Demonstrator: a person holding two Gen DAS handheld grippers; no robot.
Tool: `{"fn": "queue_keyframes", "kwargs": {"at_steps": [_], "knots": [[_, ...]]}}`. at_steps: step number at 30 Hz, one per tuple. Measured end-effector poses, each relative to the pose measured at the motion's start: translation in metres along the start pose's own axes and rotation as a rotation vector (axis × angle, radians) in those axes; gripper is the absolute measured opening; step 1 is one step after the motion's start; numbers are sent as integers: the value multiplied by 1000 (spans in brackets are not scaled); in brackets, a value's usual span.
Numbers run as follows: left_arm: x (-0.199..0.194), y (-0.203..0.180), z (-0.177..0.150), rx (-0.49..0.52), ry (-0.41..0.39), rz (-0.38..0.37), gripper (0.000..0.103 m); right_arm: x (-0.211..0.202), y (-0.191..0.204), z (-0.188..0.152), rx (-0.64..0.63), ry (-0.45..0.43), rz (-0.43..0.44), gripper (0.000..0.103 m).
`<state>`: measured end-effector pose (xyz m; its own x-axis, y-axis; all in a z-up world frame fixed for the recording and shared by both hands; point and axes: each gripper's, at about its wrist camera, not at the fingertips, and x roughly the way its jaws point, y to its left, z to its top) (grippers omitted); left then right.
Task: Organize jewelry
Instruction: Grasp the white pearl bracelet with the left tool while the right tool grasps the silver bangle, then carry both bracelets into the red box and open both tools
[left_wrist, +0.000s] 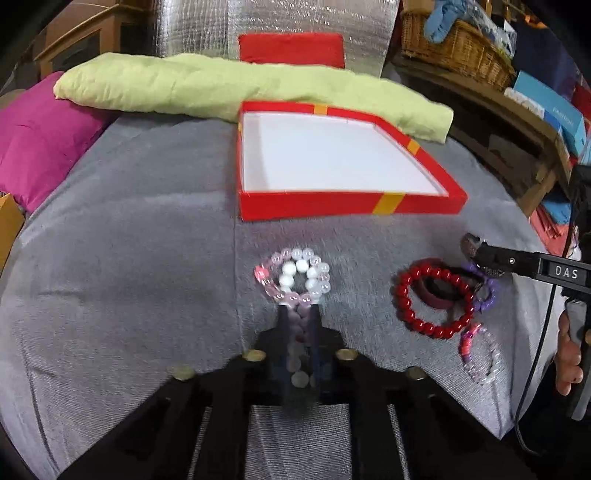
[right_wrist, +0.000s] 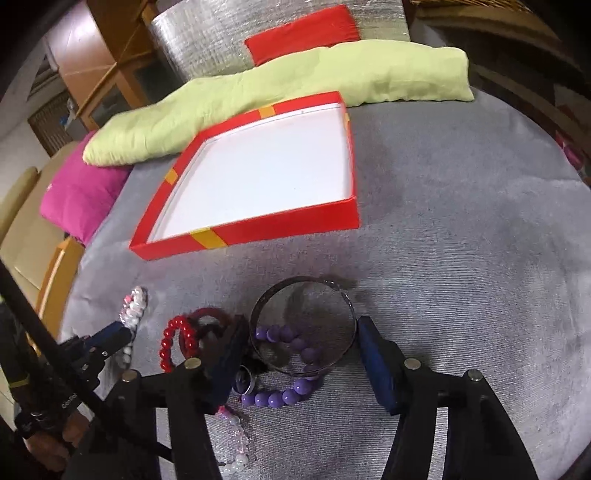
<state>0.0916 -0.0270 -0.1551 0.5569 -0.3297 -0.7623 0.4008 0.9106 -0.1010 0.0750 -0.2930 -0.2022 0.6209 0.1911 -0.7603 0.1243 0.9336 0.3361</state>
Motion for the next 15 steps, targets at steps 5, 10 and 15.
{"fn": "queue_keyframes", "kwargs": {"at_steps": [5,10,15], "knots": [[-9,4,0,-3,-16,-28,7,-10,-15,3,64,-30,26,63],[0,16,-1,-54,33,-13,7,-5,-20,3,89,-15,17,63],[2,18,-3,-98,68,-63,21,-7,-19,3,82,-20,18,63]]}}
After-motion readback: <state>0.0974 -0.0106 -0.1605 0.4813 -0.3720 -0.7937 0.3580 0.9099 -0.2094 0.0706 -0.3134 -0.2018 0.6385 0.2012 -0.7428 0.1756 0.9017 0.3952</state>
